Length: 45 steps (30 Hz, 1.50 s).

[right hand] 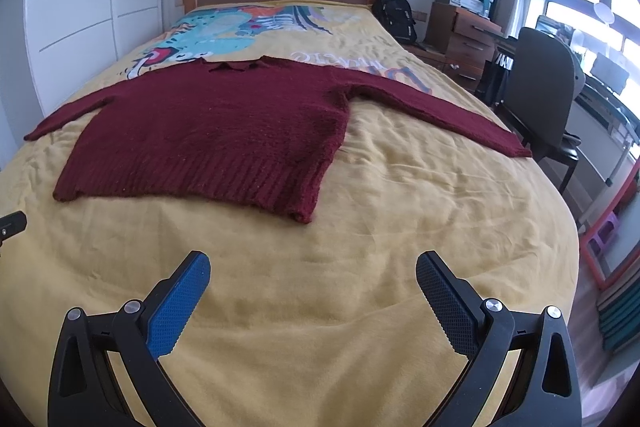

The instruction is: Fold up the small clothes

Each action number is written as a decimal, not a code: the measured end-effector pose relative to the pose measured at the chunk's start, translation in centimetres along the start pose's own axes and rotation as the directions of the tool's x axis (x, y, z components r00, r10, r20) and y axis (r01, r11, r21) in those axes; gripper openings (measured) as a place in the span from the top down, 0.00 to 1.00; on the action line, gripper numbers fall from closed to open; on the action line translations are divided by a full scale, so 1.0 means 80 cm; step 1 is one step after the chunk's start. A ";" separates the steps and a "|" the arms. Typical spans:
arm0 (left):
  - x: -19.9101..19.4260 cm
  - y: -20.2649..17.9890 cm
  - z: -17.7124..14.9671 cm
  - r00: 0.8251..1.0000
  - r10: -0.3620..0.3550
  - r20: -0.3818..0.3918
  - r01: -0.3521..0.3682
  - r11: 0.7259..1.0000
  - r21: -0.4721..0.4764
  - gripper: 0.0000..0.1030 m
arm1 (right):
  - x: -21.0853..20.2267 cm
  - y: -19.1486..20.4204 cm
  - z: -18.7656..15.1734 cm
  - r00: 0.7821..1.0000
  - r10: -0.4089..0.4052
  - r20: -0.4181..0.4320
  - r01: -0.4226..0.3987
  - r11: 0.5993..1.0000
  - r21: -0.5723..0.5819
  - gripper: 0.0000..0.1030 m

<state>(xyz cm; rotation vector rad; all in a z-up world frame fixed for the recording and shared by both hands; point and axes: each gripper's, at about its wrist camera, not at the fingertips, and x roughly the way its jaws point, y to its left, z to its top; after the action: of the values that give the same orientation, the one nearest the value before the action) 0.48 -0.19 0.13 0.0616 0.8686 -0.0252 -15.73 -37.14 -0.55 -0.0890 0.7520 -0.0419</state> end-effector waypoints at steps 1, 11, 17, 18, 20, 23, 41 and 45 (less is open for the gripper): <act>0.001 -0.001 0.002 1.000 -0.002 0.000 0.002 1.000 0.003 0.01 | 0.001 0.000 0.000 1.000 0.001 -0.002 -0.001 1.000 -0.001 0.00; 0.001 -0.014 0.019 1.000 0.009 -0.005 -0.009 0.999 0.033 0.01 | 0.005 -0.004 0.006 1.000 0.006 -0.020 -0.006 1.000 0.022 0.00; 0.005 -0.017 0.022 1.000 0.006 -0.029 -0.004 0.998 0.062 0.01 | 0.006 -0.011 0.008 0.999 0.009 -0.038 -0.007 0.999 0.046 0.00; 0.005 -0.017 0.023 0.999 0.005 -0.033 -0.003 0.998 0.063 0.01 | 0.005 -0.012 0.008 0.999 0.010 -0.042 -0.008 0.999 0.049 0.00; 0.005 -0.016 0.024 0.999 0.004 -0.039 -0.001 0.998 0.064 0.01 | 0.005 -0.014 0.009 0.999 0.010 -0.052 -0.007 0.998 0.056 0.00; 0.005 -0.016 0.026 0.999 0.006 -0.046 -0.003 0.998 0.070 0.01 | 0.002 -0.019 0.012 0.998 0.005 -0.062 -0.002 0.998 0.060 0.00; -0.011 0.027 0.084 0.998 -0.015 -0.064 0.019 0.998 0.062 0.01 | -0.013 -0.075 0.064 0.995 -0.093 -0.044 0.098 0.987 0.125 0.00; -0.009 0.038 0.099 0.998 -0.025 -0.060 0.026 0.999 0.021 0.01 | -0.022 -0.083 0.085 0.994 -0.108 -0.011 0.108 0.986 0.130 0.00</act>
<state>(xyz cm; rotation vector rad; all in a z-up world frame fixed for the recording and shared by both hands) 6.19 2.37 5.96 0.0718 0.9287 -0.0565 -12.40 -43.16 6.20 -0.0047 0.7460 -0.1946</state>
